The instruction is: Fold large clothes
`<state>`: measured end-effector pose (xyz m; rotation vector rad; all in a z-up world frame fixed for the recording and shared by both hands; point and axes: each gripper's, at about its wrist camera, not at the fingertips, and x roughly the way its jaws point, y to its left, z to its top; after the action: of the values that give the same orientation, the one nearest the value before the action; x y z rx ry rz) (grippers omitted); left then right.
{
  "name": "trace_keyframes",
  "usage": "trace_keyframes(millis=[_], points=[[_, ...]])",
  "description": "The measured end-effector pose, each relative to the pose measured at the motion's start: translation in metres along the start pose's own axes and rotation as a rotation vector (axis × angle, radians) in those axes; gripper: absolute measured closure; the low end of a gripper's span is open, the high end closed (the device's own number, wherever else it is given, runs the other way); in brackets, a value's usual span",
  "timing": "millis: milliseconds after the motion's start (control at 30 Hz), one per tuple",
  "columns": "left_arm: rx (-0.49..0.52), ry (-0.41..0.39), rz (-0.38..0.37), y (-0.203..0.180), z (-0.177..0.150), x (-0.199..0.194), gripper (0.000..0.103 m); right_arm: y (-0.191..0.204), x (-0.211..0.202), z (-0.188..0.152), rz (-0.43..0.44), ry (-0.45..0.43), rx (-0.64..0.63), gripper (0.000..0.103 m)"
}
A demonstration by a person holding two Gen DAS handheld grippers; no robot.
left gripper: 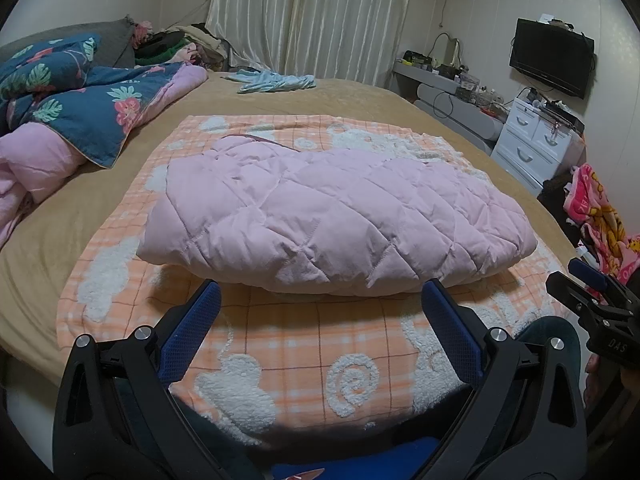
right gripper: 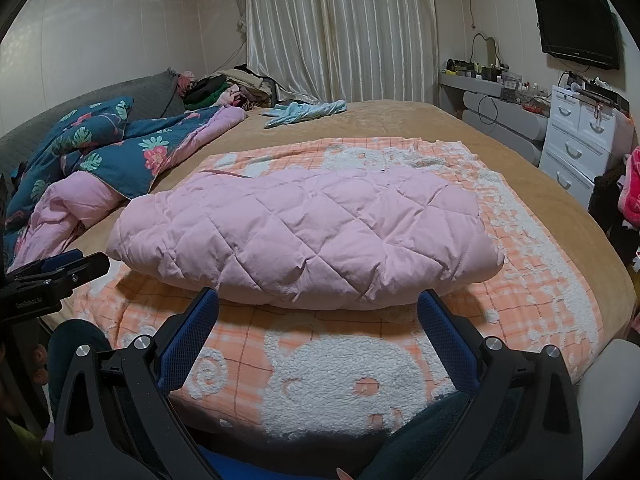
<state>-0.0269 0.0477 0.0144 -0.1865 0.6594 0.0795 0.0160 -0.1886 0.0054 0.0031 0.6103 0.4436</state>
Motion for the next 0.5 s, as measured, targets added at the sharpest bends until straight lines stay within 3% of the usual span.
trace_keyframes(millis=[500], points=[[0.002,0.001,-0.022,0.0041,-0.0027,0.0000,0.009,-0.0054,0.0004,0.0014,-0.034,0.003,-0.001,0.004]])
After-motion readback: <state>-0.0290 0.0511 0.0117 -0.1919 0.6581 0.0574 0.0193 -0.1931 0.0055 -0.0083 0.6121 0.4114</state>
